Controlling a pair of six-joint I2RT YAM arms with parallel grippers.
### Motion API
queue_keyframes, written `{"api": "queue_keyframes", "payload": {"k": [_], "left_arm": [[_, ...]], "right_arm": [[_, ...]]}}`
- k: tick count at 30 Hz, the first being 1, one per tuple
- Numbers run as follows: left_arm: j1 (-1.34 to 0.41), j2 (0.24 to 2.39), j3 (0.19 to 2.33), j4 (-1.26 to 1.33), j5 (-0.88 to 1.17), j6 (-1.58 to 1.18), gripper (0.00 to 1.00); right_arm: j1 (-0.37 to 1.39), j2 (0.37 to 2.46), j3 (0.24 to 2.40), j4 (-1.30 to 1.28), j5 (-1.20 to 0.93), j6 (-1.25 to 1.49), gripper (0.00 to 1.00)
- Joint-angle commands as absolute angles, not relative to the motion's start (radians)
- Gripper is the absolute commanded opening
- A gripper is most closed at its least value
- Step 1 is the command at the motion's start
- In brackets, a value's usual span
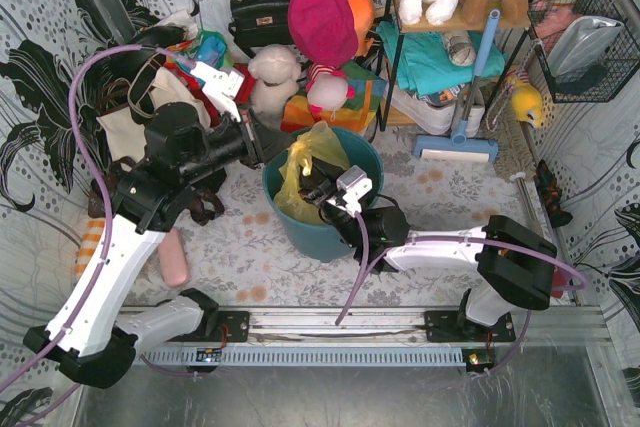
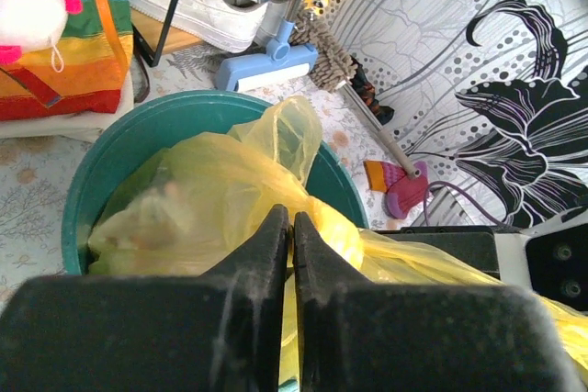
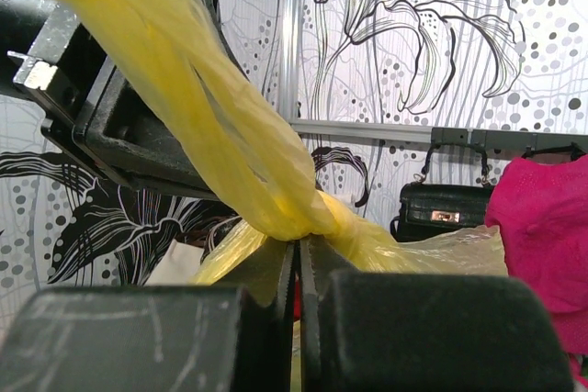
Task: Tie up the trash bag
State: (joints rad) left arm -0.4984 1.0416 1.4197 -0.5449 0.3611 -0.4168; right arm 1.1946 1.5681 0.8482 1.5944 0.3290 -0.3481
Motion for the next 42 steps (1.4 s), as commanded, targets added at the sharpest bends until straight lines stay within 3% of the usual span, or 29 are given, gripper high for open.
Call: {"api": "queue_keyframes", "payload": {"k": [1,7,17,24,31,42], "left_arm": [[-0.506,1.062,1.458,-0.544,0.43,-0.391,0.18],[-0.507,1.081,1.476,-0.621,0.408,-0.345,0.43],[-0.613,1.124,1.48,-0.698,0.336,-0.297,0.58],[-0.667,1.12,1.486,-0.694,0.325,-0.281,0.62],[-0.666,1.057,1.521,-0.696,0.129,-0.274,0.67],[-0.665,1.013,1.527,-0.658,0.017,-0.313,0.6]], "right_arm": [[1.193,1.575,0.89,1.694,0.336,-0.332,0.0],[1.192,1.577,0.894,1.692,0.332,-0.338,0.0],[1.193,1.591,0.912,1.692,0.326,-0.339,0.0],[1.192,1.595,0.916,1.692,0.328,-0.341,0.0],[1.193,1.591,0.911,1.692,0.325,-0.34,0.0],[1.192,1.586,0.905,1.692,0.326,-0.339,0.0]]}}
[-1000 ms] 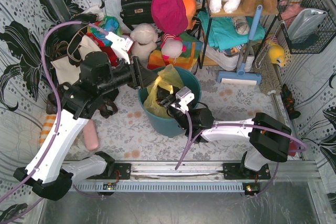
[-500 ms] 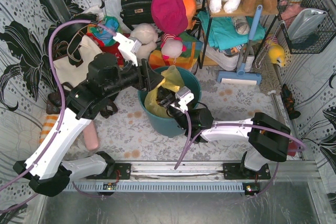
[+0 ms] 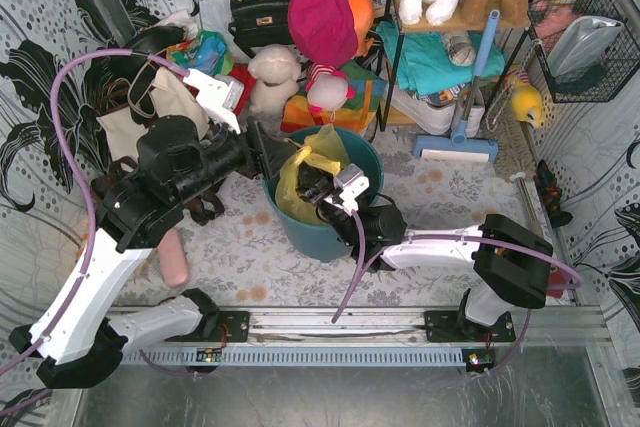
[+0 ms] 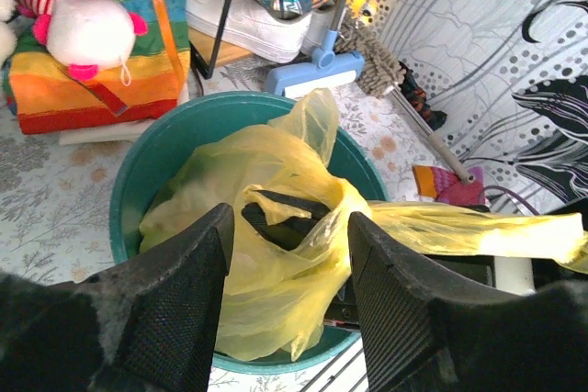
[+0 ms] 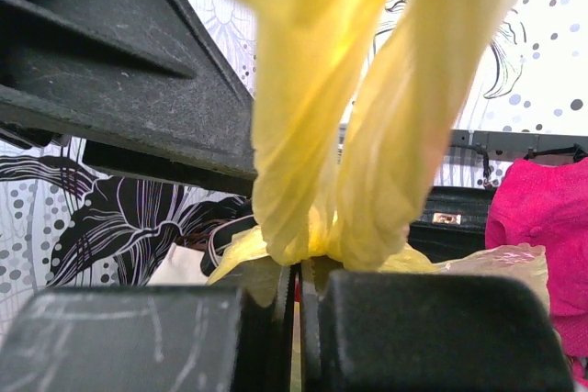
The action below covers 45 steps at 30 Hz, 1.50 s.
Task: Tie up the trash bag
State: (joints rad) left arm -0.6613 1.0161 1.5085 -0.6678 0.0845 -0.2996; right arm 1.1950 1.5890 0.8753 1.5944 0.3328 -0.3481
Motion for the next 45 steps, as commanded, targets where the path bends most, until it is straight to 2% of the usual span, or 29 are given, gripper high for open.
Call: {"api": "queue_keyframes", "payload": {"k": [1,9,16,19,21,24,27,39,42,45], "left_arm": [[-0.666,1.013,1.525,-0.662,0.002,-0.317,0.6],[-0.665,1.019,1.477,-0.634,0.013,-0.346,0.57],[-0.666,1.031,1.46,-0.62,0.009,-0.357,0.42],[-0.665,1.029,1.448,-0.601,0.022,-0.357,0.39],[-0.666,1.031,1.441,-0.588,0.026,-0.359,0.41],[-0.665,1.036,1.439,-0.571,0.025,-0.362,0.54],[-0.666,1.045,1.442,-0.557,0.024,-0.354,0.55],[-0.666,1.053,1.439,-0.554,0.043,-0.349,0.15],[-0.666,1.056,1.441,-0.552,0.048,-0.348,0.01],[-0.666,1.056,1.443,-0.549,0.044,-0.344,0.0]], "right_arm": [[1.192,1.586,0.904,1.692,0.328,-0.338,0.0],[1.193,1.587,0.905,1.694,0.323,-0.334,0.0],[1.192,1.588,0.902,1.694,0.324,-0.334,0.0],[1.192,1.59,0.904,1.694,0.324,-0.331,0.0],[1.193,1.593,0.905,1.694,0.325,-0.331,0.0],[1.193,1.595,0.907,1.694,0.323,-0.326,0.0],[1.193,1.595,0.907,1.695,0.324,-0.322,0.0],[1.192,1.586,0.899,1.694,0.325,-0.324,0.0],[1.194,1.583,0.895,1.694,0.328,-0.325,0.0],[1.193,1.58,0.893,1.694,0.331,-0.326,0.0]]}}
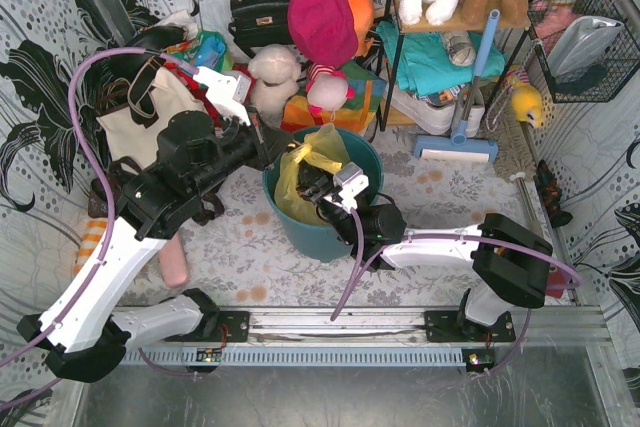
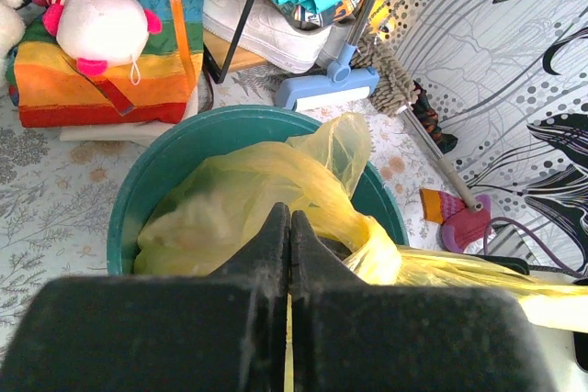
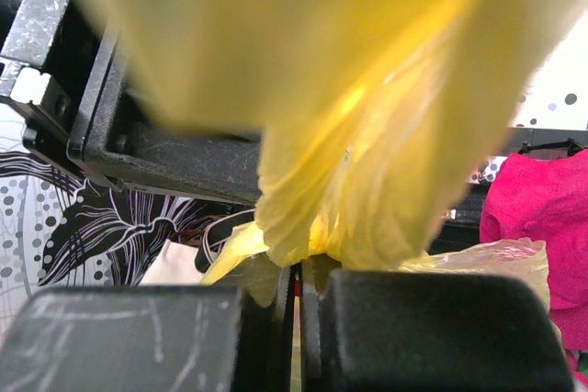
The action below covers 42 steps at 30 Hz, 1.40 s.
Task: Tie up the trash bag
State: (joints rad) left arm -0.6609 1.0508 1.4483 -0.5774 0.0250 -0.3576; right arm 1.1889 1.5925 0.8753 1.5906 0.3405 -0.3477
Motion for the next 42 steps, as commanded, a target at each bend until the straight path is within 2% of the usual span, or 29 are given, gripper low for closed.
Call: {"api": "queue_keyframes", "payload": {"k": [1,3,11,15,17,37,38,42], "left_arm": [[-0.666,1.054,1.443,-0.547,0.041,-0.342,0.0],[-0.665,1.05,1.443,-0.543,0.034,-0.341,0.0],[-0.666,1.035,1.448,-0.539,-0.024,-0.332,0.0],[-0.666,1.031,1.45,-0.538,-0.042,-0.333,0.0],[-0.665,1.032,1.451,-0.538,-0.042,-0.334,0.0],[-0.666,1.006,1.449,-0.545,-0.076,-0.366,0.0],[-0.665,1.011,1.454,-0.548,-0.059,-0.372,0.02],[-0.666,1.011,1.45,-0.544,0.02,-0.394,0.35]], "right_arm": [[1.192,1.579,0.893,1.694,0.331,-0.327,0.0],[1.194,1.576,0.891,1.694,0.329,-0.328,0.0],[1.193,1.572,0.885,1.694,0.336,-0.322,0.19],[1.194,1.574,0.886,1.694,0.337,-0.322,0.1],[1.194,1.575,0.889,1.694,0.337,-0.325,0.0],[1.194,1.58,0.892,1.694,0.351,-0.299,0.0],[1.193,1.58,0.893,1.694,0.351,-0.299,0.0],[1.193,1.583,0.897,1.694,0.349,-0.302,0.0]]}}
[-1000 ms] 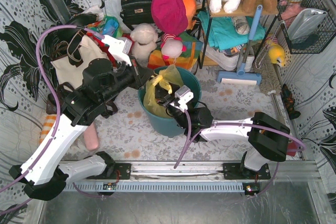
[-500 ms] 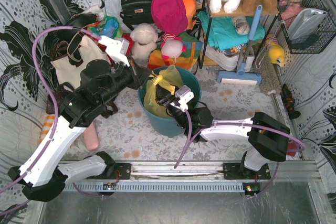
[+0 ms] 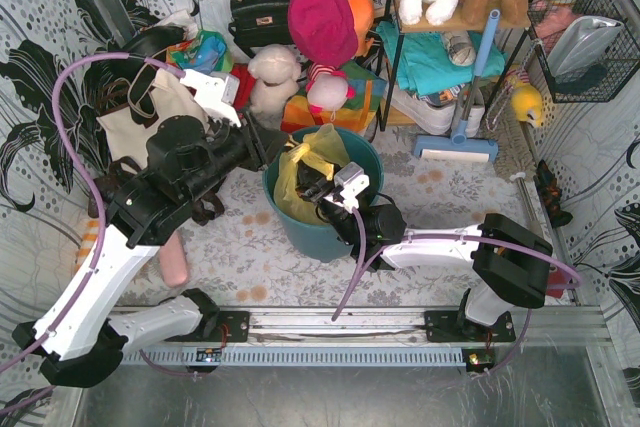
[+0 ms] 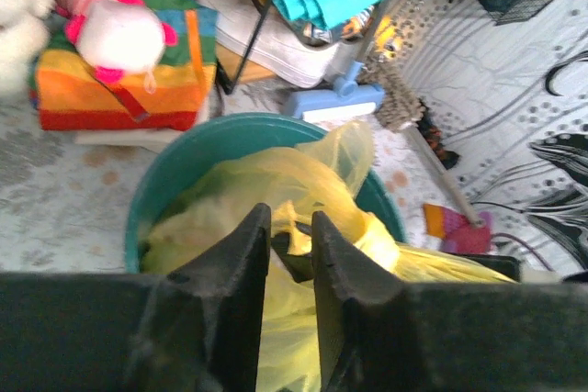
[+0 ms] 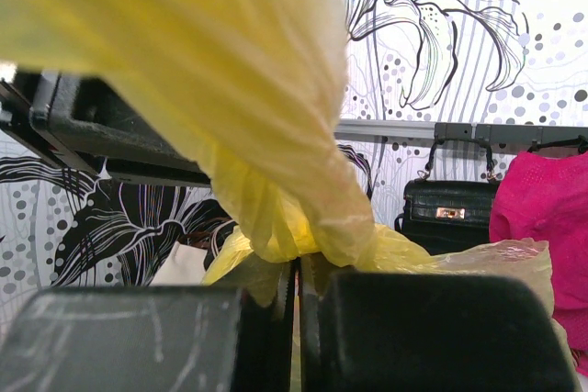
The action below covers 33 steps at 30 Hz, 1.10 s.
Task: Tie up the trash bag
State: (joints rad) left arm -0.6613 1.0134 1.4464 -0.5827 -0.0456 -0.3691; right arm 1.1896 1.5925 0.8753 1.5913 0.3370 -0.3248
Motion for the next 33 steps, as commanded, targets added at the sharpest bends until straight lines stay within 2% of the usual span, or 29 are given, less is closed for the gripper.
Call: {"api": "queue_keyframes", "payload": {"k": [1,5,11,16,20,22,23,27,30,33], "left_arm": [[-0.665,1.011,1.448,-0.548,0.03,-0.398,0.4],[-0.665,1.009,1.44,-0.572,0.048,-0.412,0.48],[-0.665,1.019,1.419,-0.581,0.032,-0.408,0.47],[-0.666,1.028,1.421,-0.556,0.018,-0.404,0.31],[-0.664,1.029,1.428,-0.544,0.005,-0.402,0.14],[-0.664,1.029,1.431,-0.541,0.005,-0.399,0.02],[-0.664,1.029,1.431,-0.539,0.006,-0.398,0.0],[-0.664,1.03,1.447,-0.529,0.006,-0.386,0.0],[-0.664,1.03,1.465,-0.547,-0.047,-0.359,0.0],[-0.663,1.025,1.474,-0.553,-0.096,-0.341,0.0]], "right_arm": [[1.194,1.584,0.898,1.694,0.348,-0.303,0.0],[1.192,1.585,0.898,1.694,0.347,-0.301,0.0],[1.193,1.583,0.899,1.694,0.342,-0.3,0.0],[1.194,1.583,0.897,1.694,0.34,-0.3,0.0],[1.193,1.586,0.899,1.694,0.34,-0.298,0.0],[1.193,1.586,0.9,1.694,0.341,-0.299,0.0],[1.194,1.586,0.9,1.694,0.342,-0.299,0.0],[1.194,1.586,0.899,1.694,0.342,-0.298,0.01],[1.193,1.584,0.895,1.694,0.344,-0.297,0.13],[1.194,1.582,0.891,1.694,0.346,-0.296,0.15]]}}
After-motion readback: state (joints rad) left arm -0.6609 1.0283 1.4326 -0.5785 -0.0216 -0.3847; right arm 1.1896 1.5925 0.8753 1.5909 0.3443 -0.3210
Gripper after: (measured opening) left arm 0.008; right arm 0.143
